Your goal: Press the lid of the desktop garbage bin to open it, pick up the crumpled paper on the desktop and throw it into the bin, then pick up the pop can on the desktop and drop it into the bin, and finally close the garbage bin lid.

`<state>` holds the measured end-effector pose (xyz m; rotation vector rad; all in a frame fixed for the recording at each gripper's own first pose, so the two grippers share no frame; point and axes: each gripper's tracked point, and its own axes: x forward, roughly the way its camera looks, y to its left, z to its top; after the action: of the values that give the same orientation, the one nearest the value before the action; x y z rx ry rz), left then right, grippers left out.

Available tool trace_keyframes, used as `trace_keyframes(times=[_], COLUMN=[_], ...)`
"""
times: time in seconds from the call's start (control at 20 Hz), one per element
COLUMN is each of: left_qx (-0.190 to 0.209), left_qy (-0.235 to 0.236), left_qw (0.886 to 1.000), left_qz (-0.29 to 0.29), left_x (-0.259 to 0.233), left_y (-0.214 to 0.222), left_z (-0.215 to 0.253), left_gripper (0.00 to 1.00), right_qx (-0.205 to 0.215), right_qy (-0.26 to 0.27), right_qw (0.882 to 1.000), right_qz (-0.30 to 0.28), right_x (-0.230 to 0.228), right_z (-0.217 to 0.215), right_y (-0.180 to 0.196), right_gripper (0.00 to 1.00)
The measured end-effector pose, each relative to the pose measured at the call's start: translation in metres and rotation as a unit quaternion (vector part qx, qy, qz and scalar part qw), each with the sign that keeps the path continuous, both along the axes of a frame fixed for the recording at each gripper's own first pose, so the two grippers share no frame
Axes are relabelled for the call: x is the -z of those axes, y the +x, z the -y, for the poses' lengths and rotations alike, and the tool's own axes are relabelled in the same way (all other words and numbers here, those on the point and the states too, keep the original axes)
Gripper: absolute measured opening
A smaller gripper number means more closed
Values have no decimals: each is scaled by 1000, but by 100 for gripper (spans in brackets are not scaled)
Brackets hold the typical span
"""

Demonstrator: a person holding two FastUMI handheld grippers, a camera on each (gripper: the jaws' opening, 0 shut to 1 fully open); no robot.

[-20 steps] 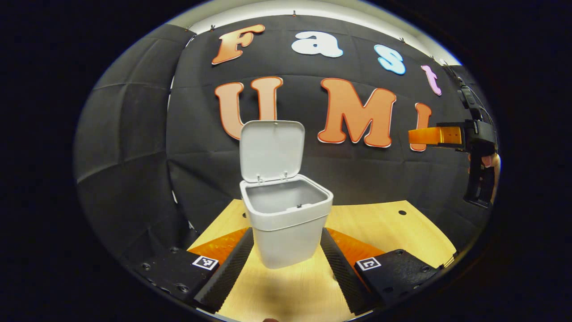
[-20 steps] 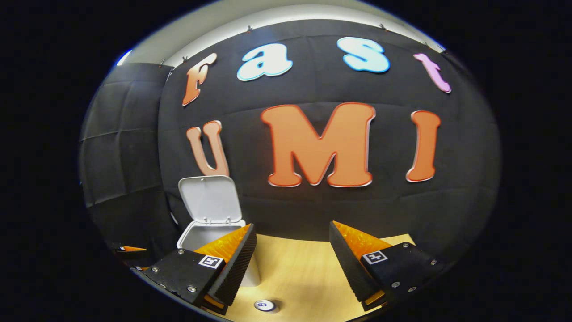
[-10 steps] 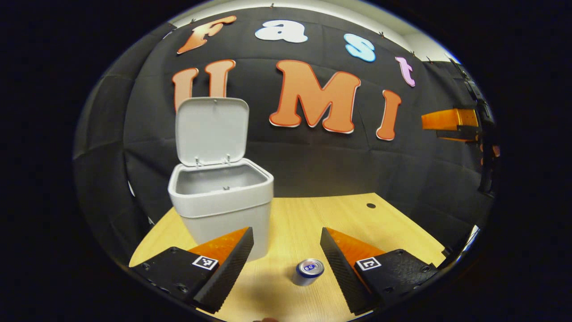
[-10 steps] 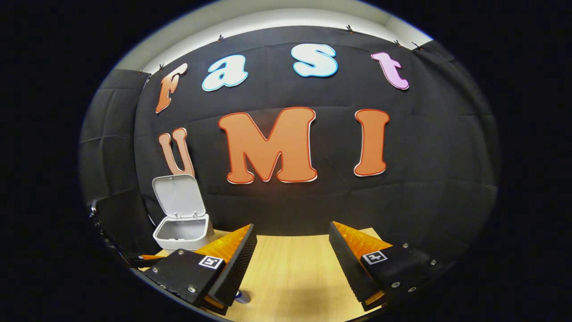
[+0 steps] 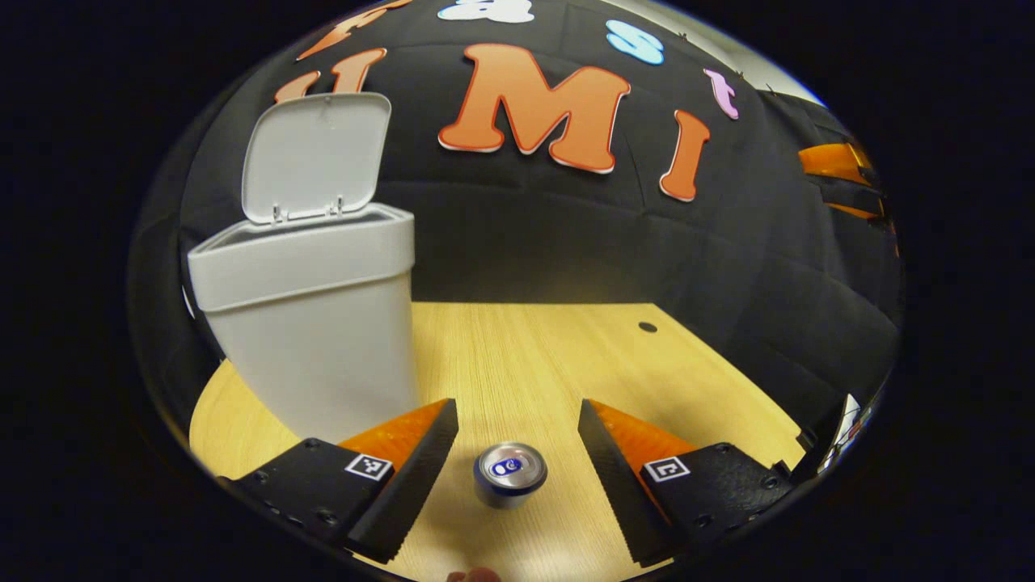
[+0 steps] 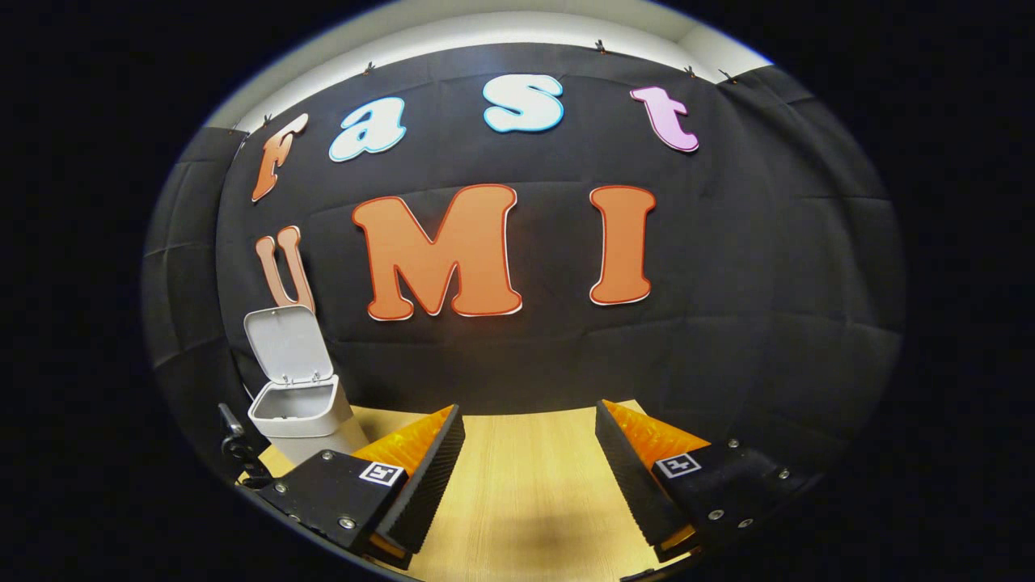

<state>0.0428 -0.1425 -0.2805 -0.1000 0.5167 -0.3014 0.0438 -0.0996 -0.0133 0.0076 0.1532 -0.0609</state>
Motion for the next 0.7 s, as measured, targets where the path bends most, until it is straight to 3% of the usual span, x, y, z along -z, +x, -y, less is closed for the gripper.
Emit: trace_keyframes(times=[0.05,0.7], left_qx=[1,17], left_qy=[1,61], left_qw=[1000,995], left_qz=[-5,-74], left_x=[10,137], left_y=[2,7], left_z=[2,15], left_gripper=[98,98], right_qx=[5,21], right_qy=[-1,-6], right_qw=[1000,999], right_qz=[-1,-27], right_x=[-1,13], right_z=[3,15], right_y=[-3,-10], right_gripper=[100,97])
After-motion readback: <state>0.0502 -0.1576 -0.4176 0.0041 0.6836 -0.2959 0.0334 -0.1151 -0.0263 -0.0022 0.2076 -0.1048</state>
